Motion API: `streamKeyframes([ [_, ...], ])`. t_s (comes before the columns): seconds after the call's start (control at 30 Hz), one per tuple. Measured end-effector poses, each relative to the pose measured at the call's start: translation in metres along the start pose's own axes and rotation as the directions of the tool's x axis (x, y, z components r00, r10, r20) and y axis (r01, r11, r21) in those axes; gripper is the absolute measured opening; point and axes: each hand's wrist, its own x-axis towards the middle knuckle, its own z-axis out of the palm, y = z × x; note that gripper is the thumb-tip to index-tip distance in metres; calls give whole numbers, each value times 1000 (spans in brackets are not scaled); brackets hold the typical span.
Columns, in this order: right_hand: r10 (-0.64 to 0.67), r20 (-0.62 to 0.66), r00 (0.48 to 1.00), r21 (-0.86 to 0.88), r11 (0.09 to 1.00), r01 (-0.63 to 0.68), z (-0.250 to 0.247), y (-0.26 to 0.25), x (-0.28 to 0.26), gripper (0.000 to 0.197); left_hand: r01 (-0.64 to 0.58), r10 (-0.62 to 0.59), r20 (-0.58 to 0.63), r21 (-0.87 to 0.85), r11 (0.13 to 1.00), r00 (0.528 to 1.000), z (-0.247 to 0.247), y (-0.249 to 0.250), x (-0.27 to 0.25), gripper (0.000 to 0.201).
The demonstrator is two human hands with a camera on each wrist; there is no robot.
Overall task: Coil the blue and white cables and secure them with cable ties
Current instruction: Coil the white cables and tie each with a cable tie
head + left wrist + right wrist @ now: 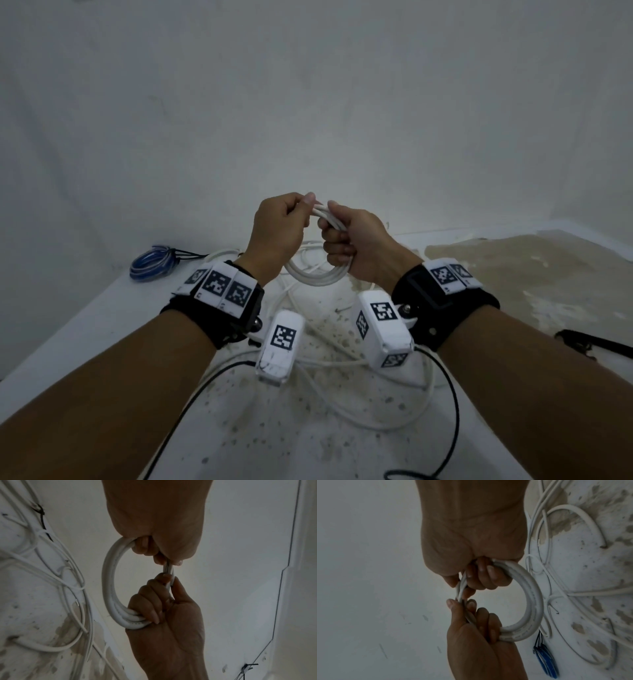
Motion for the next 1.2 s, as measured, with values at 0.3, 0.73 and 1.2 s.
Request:
streamKeyframes([
  [0.3, 66, -48, 997, -143, 987, -73, -24, 11, 1, 40, 50, -115, 428, 161, 986, 896, -7, -2, -2, 20],
  [0.73, 91, 38, 995, -62, 994, -88, -42, 21, -6, 37, 223, -227, 330, 51, 974, 916, 17, 1, -16, 19],
  [1.2, 79, -20, 997, -153, 985, -81, -73, 18, -53, 42, 243, -251, 297, 63, 968, 921, 55, 26, -46, 21],
])
